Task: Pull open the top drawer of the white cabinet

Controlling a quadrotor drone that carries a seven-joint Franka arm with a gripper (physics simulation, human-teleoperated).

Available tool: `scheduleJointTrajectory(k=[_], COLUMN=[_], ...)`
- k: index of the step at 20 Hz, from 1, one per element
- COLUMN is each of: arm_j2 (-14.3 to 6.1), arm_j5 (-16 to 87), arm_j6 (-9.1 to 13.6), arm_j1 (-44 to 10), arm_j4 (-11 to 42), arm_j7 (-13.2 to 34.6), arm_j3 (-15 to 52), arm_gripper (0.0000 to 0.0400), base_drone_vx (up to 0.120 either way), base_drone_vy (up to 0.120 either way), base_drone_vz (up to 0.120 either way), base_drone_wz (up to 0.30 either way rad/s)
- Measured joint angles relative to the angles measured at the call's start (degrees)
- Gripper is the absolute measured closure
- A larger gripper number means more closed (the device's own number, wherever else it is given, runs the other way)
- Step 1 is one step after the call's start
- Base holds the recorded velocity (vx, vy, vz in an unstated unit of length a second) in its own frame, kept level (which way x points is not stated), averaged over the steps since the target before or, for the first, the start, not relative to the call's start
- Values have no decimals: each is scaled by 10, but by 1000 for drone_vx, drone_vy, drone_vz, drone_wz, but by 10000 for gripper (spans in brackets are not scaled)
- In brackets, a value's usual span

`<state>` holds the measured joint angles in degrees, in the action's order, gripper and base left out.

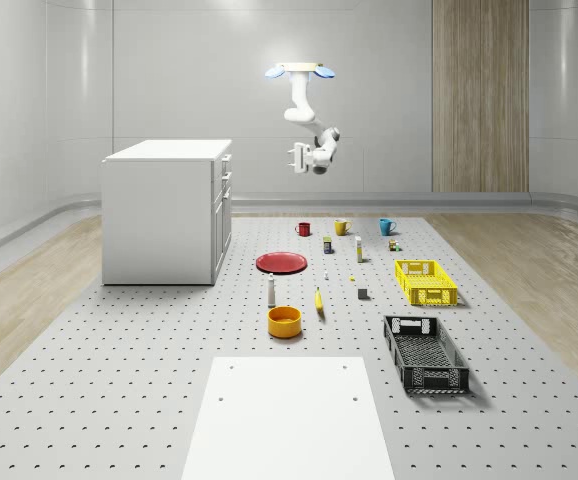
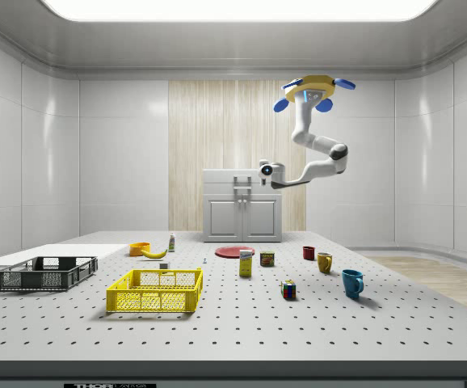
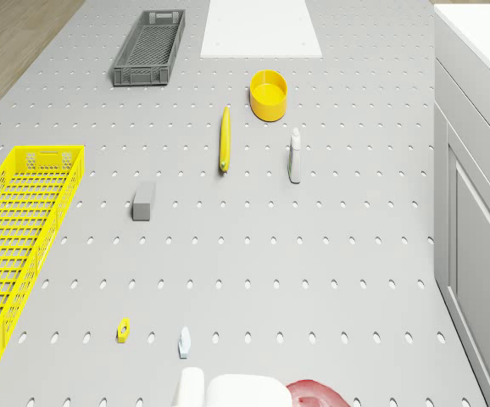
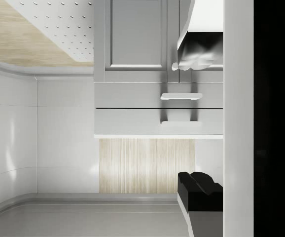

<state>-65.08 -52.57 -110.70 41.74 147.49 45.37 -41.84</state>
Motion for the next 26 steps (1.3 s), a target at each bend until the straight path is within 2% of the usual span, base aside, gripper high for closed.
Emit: scheduleJointTrajectory(k=[13, 19, 26], arm_j2=[31, 57, 97], arm_j5=[-90, -142, -208], arm_j6=[-86, -124, -161], arm_j1=[40, 62, 85], arm_j4=[26, 28, 21], arm_j7=[-35, -58, -89], arm_j3=[75, 112, 154], arm_gripper=[95, 95, 95], base_drone_vx=[0, 0, 0], base_drone_vy=[0, 0, 0], base_drone_vz=[0, 0, 0], base_drone_wz=[0, 0, 0])
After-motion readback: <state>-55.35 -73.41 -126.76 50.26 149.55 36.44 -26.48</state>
